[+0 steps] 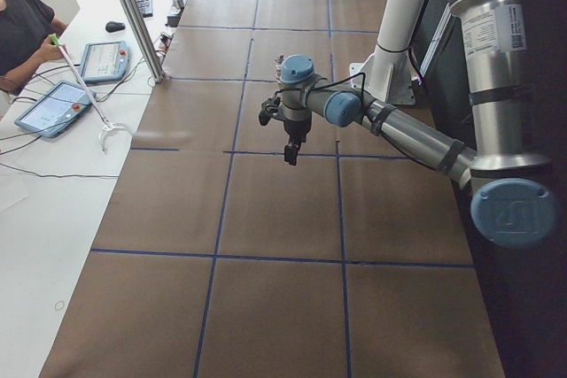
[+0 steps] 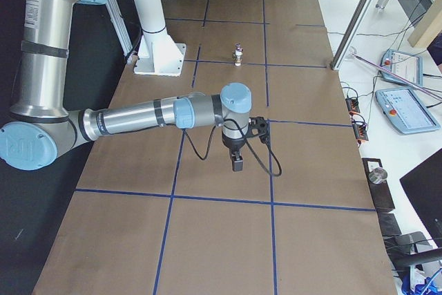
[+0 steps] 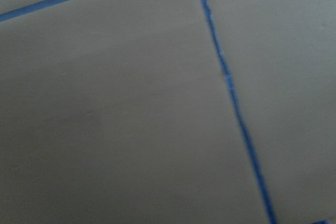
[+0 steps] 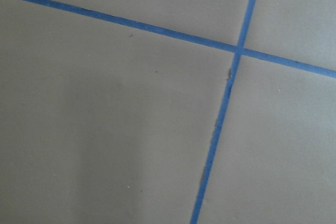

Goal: Assemble PPR valve and pipe with both arms

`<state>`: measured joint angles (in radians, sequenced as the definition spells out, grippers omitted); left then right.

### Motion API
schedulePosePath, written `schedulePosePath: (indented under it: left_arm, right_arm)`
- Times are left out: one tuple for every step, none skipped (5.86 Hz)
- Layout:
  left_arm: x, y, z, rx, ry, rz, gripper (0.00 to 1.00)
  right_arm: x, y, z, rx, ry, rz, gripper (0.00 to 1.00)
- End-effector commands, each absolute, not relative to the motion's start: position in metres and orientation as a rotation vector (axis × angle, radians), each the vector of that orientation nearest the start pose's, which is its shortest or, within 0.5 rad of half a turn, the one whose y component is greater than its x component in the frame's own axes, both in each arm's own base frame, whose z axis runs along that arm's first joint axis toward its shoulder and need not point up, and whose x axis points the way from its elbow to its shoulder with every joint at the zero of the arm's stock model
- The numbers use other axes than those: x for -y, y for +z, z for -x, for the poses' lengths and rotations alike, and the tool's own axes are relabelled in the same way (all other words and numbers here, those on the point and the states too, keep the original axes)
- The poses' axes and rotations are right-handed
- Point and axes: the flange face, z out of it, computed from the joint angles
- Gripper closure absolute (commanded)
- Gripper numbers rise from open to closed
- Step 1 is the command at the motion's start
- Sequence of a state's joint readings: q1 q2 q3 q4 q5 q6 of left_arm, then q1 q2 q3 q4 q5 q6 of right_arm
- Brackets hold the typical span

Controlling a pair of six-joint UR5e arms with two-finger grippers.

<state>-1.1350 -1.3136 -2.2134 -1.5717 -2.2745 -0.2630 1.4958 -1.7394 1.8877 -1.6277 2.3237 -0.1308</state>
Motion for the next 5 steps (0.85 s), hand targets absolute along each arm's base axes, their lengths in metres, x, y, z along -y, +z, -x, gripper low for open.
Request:
schedulePosePath:
  left_arm:
    - [0.363, 0.557, 0.014, -0.827, 0.273, -0.127, 0.0]
    - [0.365, 0.599, 0.038, -0.827, 0.196, -0.093, 0.0]
    - [0.367, 0.626, 0.04, -0.83, 0.176, -0.052, 0.0]
    - [0.371, 0.619, 0.04, -0.825, 0.166, -0.053, 0.0]
    - [0.372, 0.625, 0.04, -0.827, 0.159, -0.038, 0.0]
  right_arm:
    - [0.419, 0.612, -0.057, 0.819, -0.243, -0.119, 0.0]
    - [0.42, 0.609, -0.062, 0.827, -0.232, -0.131, 0.0]
    - [0.418, 0.605, -0.071, 0.826, -0.213, -0.145, 0.0]
    - [0.421, 0.606, -0.071, 0.823, -0.21, -0.141, 0.0]
    - [0.42, 0.606, -0.07, 0.828, -0.207, -0.14, 0.0]
